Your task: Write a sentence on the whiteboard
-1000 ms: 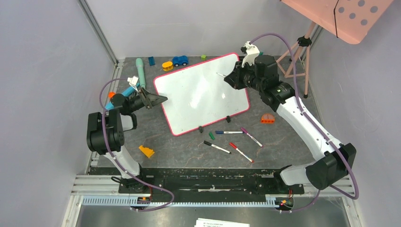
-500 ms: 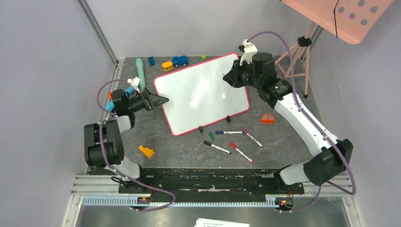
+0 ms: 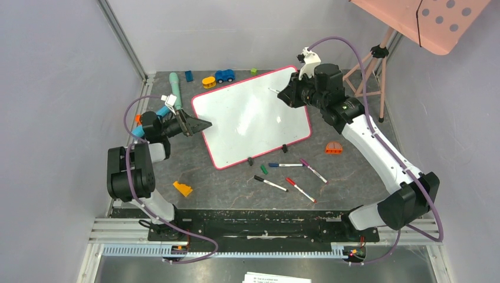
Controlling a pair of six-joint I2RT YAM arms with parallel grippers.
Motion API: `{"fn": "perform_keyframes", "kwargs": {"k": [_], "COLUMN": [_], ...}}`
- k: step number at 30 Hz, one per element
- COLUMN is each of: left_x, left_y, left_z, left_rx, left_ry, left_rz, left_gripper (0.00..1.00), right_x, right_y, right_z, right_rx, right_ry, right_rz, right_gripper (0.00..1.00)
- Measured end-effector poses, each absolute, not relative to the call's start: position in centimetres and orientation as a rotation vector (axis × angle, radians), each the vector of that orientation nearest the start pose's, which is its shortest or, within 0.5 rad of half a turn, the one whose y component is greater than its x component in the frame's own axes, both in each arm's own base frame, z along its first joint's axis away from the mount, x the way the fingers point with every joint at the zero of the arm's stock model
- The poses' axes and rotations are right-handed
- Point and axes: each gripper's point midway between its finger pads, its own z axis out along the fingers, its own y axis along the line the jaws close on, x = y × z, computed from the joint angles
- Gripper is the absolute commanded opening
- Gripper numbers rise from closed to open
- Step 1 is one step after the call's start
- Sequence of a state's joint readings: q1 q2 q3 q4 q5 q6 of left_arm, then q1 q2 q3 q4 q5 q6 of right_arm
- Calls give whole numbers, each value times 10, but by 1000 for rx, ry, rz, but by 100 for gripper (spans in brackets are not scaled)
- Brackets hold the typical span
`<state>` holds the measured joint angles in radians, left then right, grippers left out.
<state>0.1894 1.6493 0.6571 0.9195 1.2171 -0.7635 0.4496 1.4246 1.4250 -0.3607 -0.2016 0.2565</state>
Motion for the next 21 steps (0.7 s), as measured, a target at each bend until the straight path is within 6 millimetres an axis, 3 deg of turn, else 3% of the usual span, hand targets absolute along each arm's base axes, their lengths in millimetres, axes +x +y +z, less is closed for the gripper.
{"fn": "perform_keyframes", "kwargs": {"k": [7,14,21], "left_x": [355,354,351], "left_y": [-111,-112,-113], "left_z": [165,164,161], "left_rx": [195,209,223], "left_ry": [1774,1772,1771], "left_rz": [-1433,-1446,-1453], "left_gripper": [83,60,51], "right_x": [377,378,376], "right_y": [232,231,231], "right_z": [311,311,309], "right_rx": [-327,-323,-335], "right_ry": [1954,1953,1948], "right_rz": [658,644,638], "right_gripper": [0,0,0]}}
